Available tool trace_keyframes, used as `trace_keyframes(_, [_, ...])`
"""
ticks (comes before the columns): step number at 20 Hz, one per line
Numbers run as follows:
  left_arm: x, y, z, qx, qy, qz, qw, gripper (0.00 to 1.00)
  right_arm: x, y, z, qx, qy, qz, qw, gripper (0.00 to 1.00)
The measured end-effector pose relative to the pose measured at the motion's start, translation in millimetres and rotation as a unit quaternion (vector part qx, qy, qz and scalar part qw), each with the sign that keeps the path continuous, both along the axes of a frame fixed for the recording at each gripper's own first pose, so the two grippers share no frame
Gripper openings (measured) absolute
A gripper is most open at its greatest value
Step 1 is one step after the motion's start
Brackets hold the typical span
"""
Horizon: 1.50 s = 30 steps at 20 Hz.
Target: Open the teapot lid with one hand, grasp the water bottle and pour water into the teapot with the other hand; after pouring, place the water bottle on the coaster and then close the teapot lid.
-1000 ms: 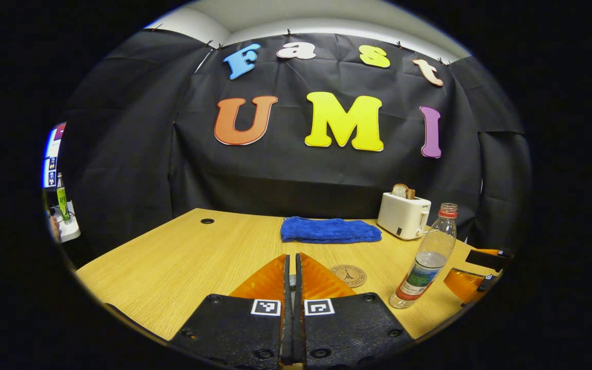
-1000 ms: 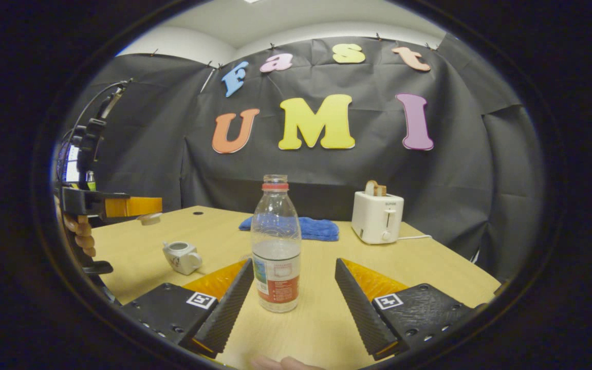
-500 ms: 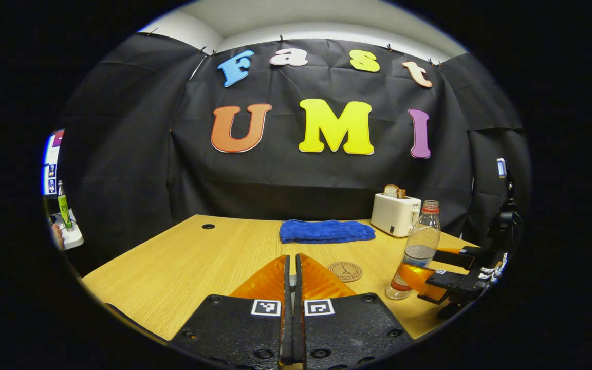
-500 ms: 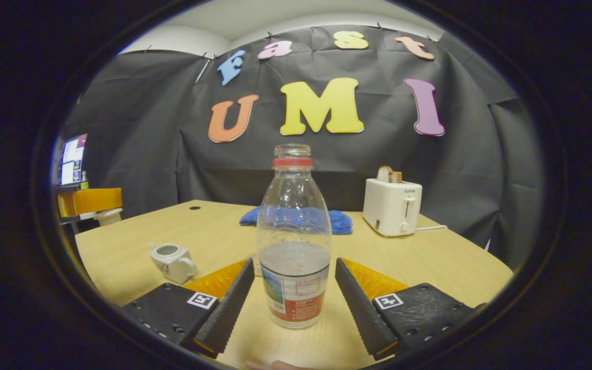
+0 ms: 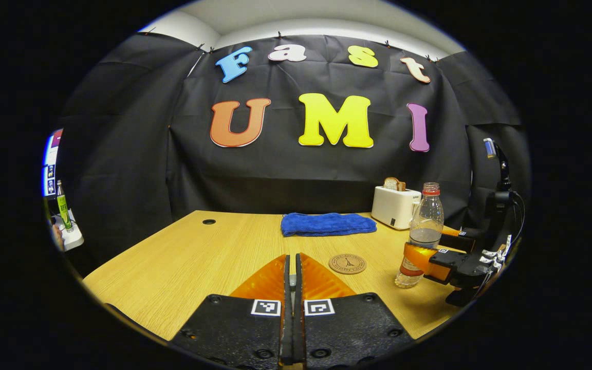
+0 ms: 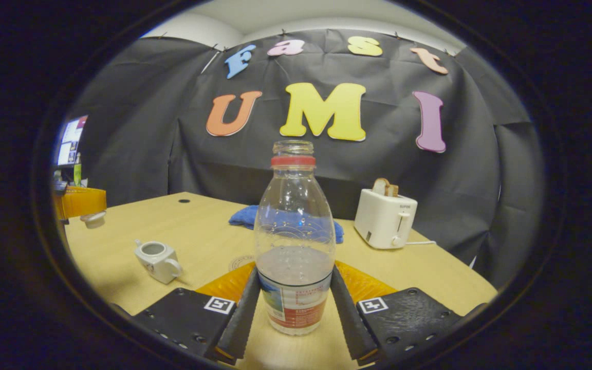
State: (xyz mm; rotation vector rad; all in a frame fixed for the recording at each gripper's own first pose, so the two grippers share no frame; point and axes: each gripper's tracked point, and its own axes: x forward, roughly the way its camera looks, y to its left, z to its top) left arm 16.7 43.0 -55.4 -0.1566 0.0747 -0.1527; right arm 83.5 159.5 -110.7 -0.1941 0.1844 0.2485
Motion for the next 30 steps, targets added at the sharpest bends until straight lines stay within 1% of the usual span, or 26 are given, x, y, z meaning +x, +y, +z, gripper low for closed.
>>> trace_keyframes(3, [-1.9, 9.7, 1.9, -0.003, -0.001, 0.003, 1.000, 0.03, 3.5, 8.5, 11.7, -0.080, -0.029, -0.003, 0.996, 0.72])
trace_keyframes(6, [-5.4, 14.6, 3.9, -0.010, -0.001, 0.002, 1.000, 0.03, 6.7, 23.9, 9.4, -0.161, -0.041, 0.008, 0.986, 0.72])
trace_keyframes(8, [-6.8, 19.5, 7.2, -0.010, -0.004, 0.006, 1.000, 0.03, 9.8, 35.7, 2.2, -0.216, -0.045, 0.018, 0.975, 0.72])
trace_keyframes(11, [-6.6, 28.0, 7.9, -0.009, -0.005, 0.011, 1.000, 0.03, 11.0, 49.7, -8.5, -0.289, -0.057, 0.032, 0.955, 0.73])
trace_keyframes(12, [-7.7, 28.4, 9.0, -0.011, -0.007, 0.012, 1.000, 0.03, 12.1, 54.8, -12.9, -0.314, -0.062, 0.039, 0.947, 0.73])
trace_keyframes(15, [-8.9, 36.5, 11.4, -0.011, -0.010, 0.017, 1.000, 0.03, 13.1, 65.5, -16.4, -0.364, -0.086, 0.053, 0.926, 0.73])
trace_keyframes(17, [-7.4, 39.5, 9.9, -0.013, -0.009, 0.020, 1.000, 0.03, 12.4, 69.3, -18.3, -0.392, -0.099, 0.054, 0.913, 0.73])
trace_keyframes(19, [-7.6, 42.5, 7.3, -0.014, -0.005, 0.023, 1.000, 0.03, 12.3, 71.9, -14.5, -0.424, -0.120, 0.048, 0.897, 0.72])
trace_keyframes(20, [-6.8, 43.3, 6.7, -0.013, -0.005, 0.024, 1.000, 0.03, 12.6, 74.1, -10.7, -0.443, -0.135, 0.046, 0.885, 0.72])
trace_keyframes(23, [-5.8, 42.5, 6.2, -0.012, -0.003, 0.024, 1.000, 0.03, 16.1, 81.8, -2.6, -0.510, -0.183, 0.050, 0.839, 0.72])
trace_keyframes(24, [-5.9, 41.2, 4.7, -0.008, -0.003, 0.023, 1.000, 0.03, 17.7, 84.1, -1.3, -0.527, -0.192, 0.054, 0.826, 0.72])
trace_keyframes(25, [-6.3, 41.5, 4.7, -0.002, -0.003, 0.024, 1.000, 0.03, 17.1, 83.5, -1.1, -0.536, -0.198, 0.055, 0.819, 0.72])
trace_keyframes(28, [-5.7, 40.8, 4.7, 0.009, -0.006, 0.024, 1.000, 0.03, 15.4, 86.9, -1.4, -0.552, -0.203, 0.063, 0.807, 0.73])
trace_keyframes(29, [-5.7, 40.5, 2.9, 0.014, -0.005, 0.023, 1.000, 0.03, 16.2, 86.9, -0.4, -0.560, -0.207, 0.067, 0.800, 0.73])
trace_keyframes(30, [-4.7, 41.6, 1.7, 0.017, -0.005, 0.023, 1.000, 0.03, 16.8, 86.8, 1.3, -0.570, -0.215, 0.070, 0.790, 0.73])
